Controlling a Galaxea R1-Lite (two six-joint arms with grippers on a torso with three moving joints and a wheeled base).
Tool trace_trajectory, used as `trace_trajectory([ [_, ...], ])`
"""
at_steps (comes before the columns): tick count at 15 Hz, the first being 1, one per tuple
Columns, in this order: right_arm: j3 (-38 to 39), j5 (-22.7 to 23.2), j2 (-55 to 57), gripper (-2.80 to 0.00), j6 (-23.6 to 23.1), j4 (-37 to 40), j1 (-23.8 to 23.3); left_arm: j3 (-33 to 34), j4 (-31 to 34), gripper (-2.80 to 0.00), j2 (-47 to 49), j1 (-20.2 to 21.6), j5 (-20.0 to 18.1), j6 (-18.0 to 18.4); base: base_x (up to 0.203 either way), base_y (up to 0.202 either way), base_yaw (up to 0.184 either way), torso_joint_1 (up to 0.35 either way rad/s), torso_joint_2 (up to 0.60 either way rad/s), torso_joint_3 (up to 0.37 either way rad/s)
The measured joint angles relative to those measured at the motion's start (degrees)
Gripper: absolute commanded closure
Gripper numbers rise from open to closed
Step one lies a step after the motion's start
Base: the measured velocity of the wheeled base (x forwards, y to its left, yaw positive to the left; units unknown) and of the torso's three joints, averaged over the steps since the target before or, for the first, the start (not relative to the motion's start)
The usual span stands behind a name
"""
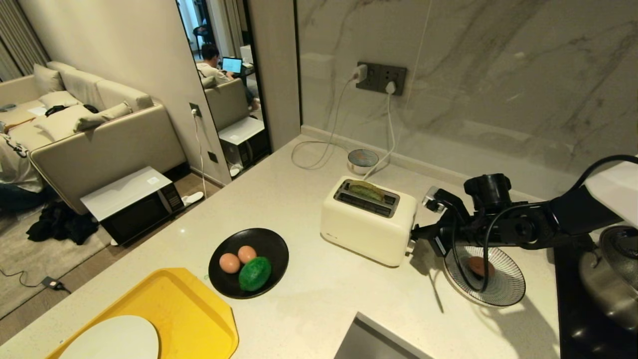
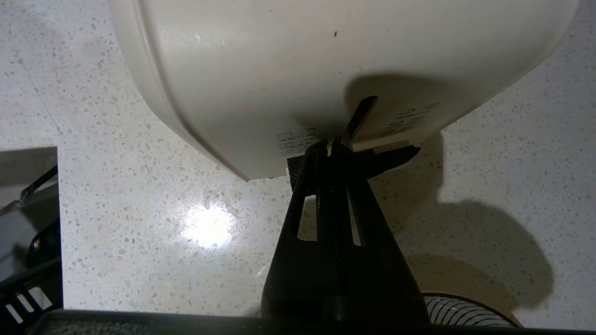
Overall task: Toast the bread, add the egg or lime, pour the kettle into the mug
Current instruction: Use a bread toaster
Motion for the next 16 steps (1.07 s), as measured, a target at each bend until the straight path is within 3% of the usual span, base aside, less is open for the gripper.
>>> trace_trajectory([
  [16,0.2,-0.1,0.4,0.00,-0.3,-0.2,0.1,0.0,0.0,0.00,0.0,0.0,0.0,0.0,0.000,0.000,0.000,0.000,0.00,0.000],
])
